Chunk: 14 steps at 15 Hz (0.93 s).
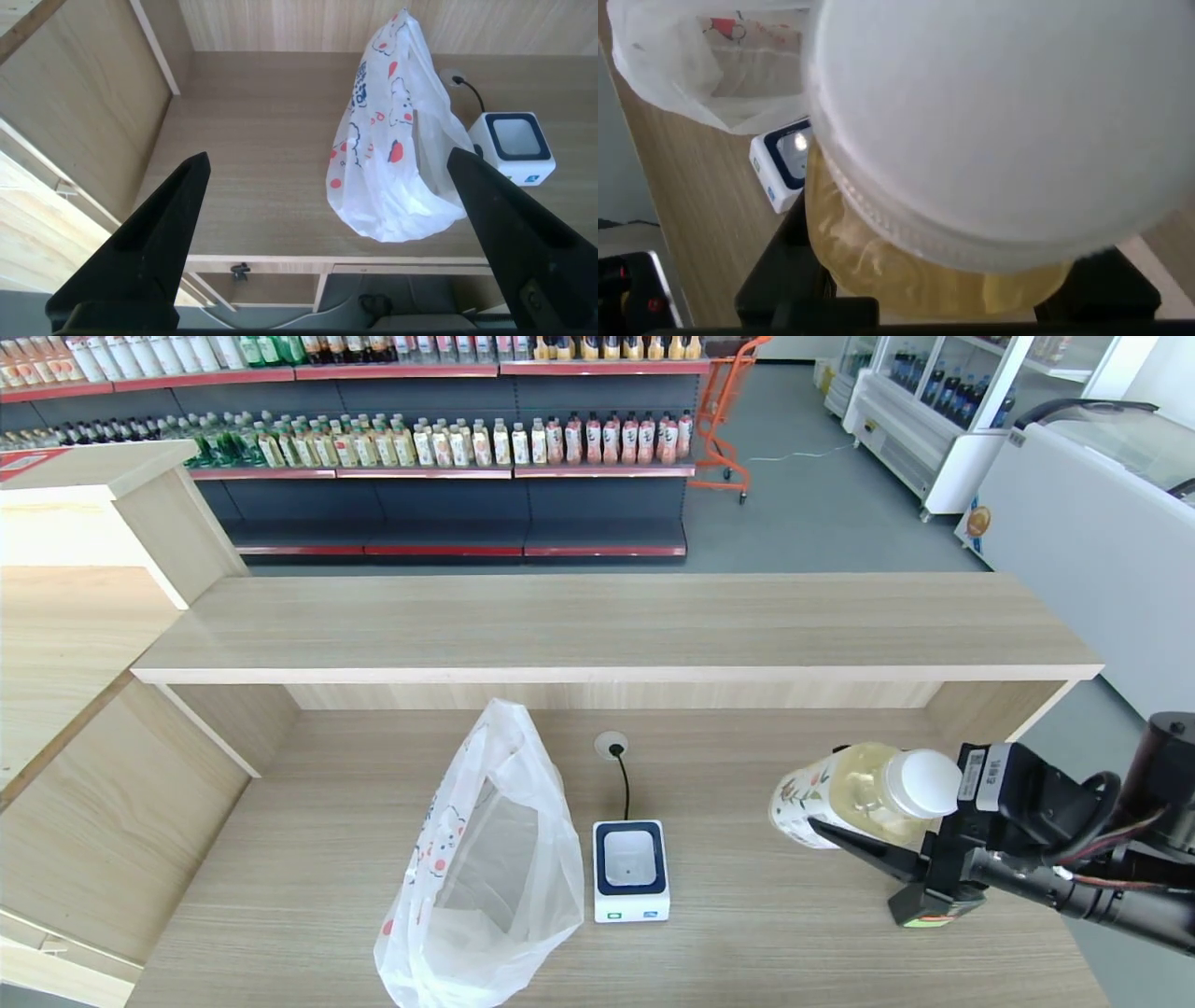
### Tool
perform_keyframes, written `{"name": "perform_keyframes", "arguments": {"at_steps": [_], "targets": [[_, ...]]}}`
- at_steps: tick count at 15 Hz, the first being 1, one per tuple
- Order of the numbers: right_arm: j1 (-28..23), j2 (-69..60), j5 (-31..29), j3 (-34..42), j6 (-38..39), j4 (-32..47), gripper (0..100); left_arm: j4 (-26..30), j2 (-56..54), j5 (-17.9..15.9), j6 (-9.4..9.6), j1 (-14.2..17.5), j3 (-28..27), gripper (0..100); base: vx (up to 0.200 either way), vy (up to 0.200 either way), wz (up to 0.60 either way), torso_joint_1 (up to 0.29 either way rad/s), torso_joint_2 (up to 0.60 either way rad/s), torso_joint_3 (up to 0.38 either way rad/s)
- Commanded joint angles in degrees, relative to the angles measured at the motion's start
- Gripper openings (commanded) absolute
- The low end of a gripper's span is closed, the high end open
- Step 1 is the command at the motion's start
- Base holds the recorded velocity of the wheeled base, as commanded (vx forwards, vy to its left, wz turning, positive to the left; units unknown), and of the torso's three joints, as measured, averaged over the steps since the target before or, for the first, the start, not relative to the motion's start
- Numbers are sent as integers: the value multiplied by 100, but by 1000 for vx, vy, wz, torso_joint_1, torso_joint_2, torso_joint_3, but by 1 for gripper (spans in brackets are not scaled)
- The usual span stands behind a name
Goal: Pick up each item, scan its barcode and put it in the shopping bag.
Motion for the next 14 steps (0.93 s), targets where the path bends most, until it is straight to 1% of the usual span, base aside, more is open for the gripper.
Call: {"name": "perform_keyframes", "arguments": {"at_steps": [1, 2, 4, 5, 6, 8, 14], "targets": [[-122, 2, 1, 0, -209, -101, 0, -1, -2, 5, 0, 0, 1, 100, 0, 0, 0, 0, 0, 0], [-131, -69, 1, 9, -394, -188, 0, -1, -2, -4, 0, 0, 1, 100, 0, 0, 0, 0, 0, 0], [-131, -245, -52, 26, -420, -145, 0, -1, -2, -4, 0, 0, 1, 100, 0, 0, 0, 0, 0, 0], [-139, -236, -219, 44, -420, -162, 0, -1, -2, -4, 18, 0, 1, 100, 0, 0, 0, 0, 0, 0], [-139, -245, -263, 88, -420, -162, 0, 7, -2, -4, 18, 0, 1, 100, 0, 0, 0, 0, 0, 0], [-139, -236, -254, 184, -411, -171, 0, -1, -2, -4, 18, 0, 1, 100, 0, 0, 0, 0, 0, 0], [-113, -139, -219, 167, -359, -153, 0, -1, -2, -4, 0, 0, 1, 100, 0, 0, 0, 0, 0, 0]]}}
